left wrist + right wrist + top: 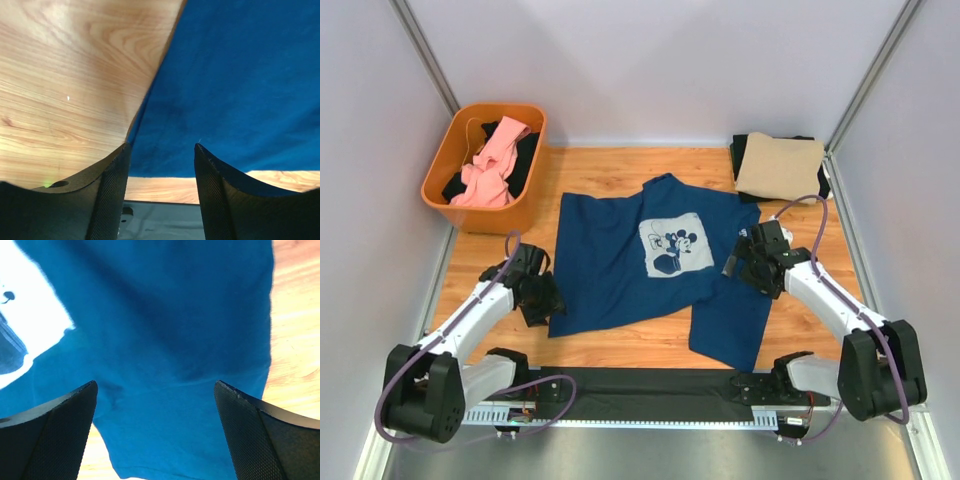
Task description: Fold and stack the t-shirts
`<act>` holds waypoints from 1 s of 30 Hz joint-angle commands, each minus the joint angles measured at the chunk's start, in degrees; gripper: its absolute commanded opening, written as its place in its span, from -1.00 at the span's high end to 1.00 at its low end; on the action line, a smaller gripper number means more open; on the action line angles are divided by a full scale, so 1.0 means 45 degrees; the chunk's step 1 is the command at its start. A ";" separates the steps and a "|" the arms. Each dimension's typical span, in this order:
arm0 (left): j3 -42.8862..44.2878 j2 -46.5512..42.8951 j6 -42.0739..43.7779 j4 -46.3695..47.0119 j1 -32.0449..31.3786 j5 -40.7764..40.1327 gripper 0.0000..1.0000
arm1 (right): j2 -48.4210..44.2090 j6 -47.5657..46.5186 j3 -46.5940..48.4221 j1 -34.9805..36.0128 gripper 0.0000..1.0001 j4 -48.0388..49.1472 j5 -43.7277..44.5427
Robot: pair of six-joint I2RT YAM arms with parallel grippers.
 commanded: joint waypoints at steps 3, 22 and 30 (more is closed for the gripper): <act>-0.0374 0.0375 -0.0795 0.1487 -0.0129 0.0406 -0.22 | 0.0582 0.0092 -0.0388 -0.1022 -1.00 0.1062 -0.0854; 0.4362 0.4051 0.0064 0.1412 -0.0755 -0.2048 1.00 | 0.5056 -0.0924 0.1895 -0.2117 -0.75 0.2411 -0.2320; 0.7378 0.5999 0.0903 0.0473 0.2132 -0.1315 0.85 | 0.5270 -0.1608 0.3771 -0.2449 -0.83 0.1376 -0.1540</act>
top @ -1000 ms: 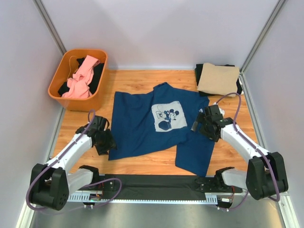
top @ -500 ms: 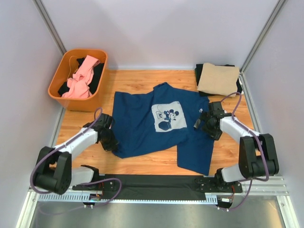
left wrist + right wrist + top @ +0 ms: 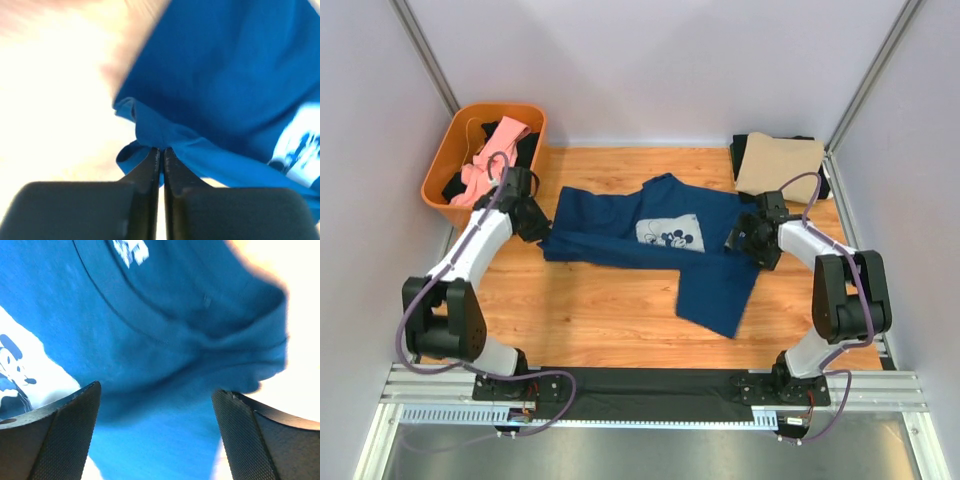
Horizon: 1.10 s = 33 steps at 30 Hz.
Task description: Fold and stack the t-shirts
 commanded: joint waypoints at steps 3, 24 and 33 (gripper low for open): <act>0.0568 0.1780 0.0682 -0.1007 0.0912 0.1387 0.27 | -0.0320 -0.0642 0.0961 -0.0342 -0.95 -0.0584 0.0410; -0.2891 -0.0056 -0.0392 0.1531 0.0893 -0.0856 0.07 | -0.4892 -0.0018 -0.2808 0.0497 -0.89 -0.0604 -0.1445; -0.2402 0.0823 -0.0568 0.2898 0.0893 -0.1383 0.14 | -0.4756 -0.0134 -0.3083 0.0928 -0.84 -0.0330 -0.1543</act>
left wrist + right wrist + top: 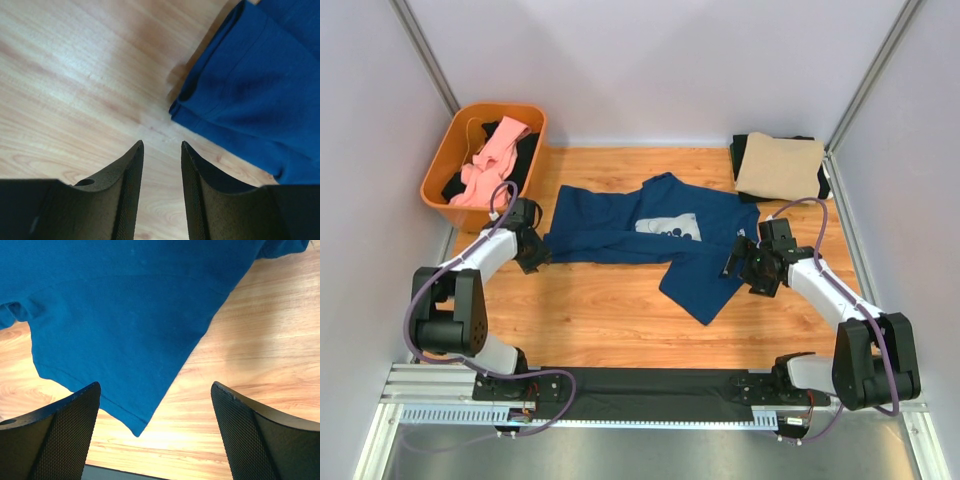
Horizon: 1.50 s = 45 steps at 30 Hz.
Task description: Fold and stack the t-shirts
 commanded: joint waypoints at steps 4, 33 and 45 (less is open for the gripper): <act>0.0277 0.0055 -0.0136 0.2598 0.0023 -0.0583 0.12 | -0.0137 -0.0130 0.0186 0.0058 -0.83 0.0481 -0.0285; 0.0179 0.1520 0.0177 0.5413 0.0042 -0.1090 0.49 | -0.0156 -0.0658 -0.0594 0.0039 -0.80 0.0793 -0.0695; 0.0140 0.0350 -0.0272 0.4849 0.0003 -0.0485 1.00 | -0.1796 0.0727 -0.1745 0.1520 -0.72 0.0363 -0.0618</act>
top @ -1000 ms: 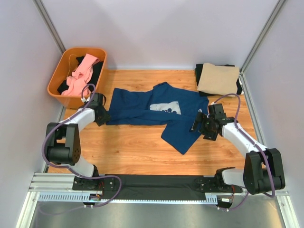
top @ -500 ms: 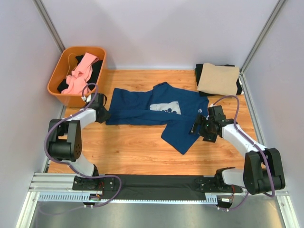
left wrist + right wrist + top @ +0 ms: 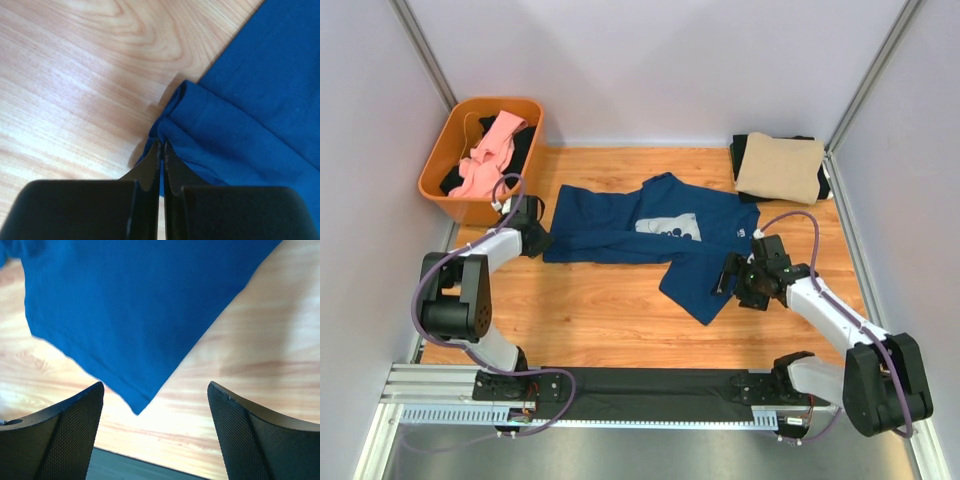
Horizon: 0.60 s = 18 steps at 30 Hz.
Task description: Fold and stack the t-shirts
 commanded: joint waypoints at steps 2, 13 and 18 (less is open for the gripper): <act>0.0378 -0.1309 -0.0325 0.0291 0.0042 0.0025 1.00 | -0.0636 0.1035 -0.0528 0.0887 -0.68 0.0092 0.0038; -0.0070 -0.1992 -0.0423 -0.0217 0.0042 0.0396 1.00 | 0.0963 0.2520 -0.1778 0.2978 -0.24 0.2590 -0.0020; -0.0364 -0.2539 -0.0501 -0.0528 0.0042 0.0572 1.00 | 0.1922 0.2404 -0.1603 0.3272 0.62 0.3042 -0.0215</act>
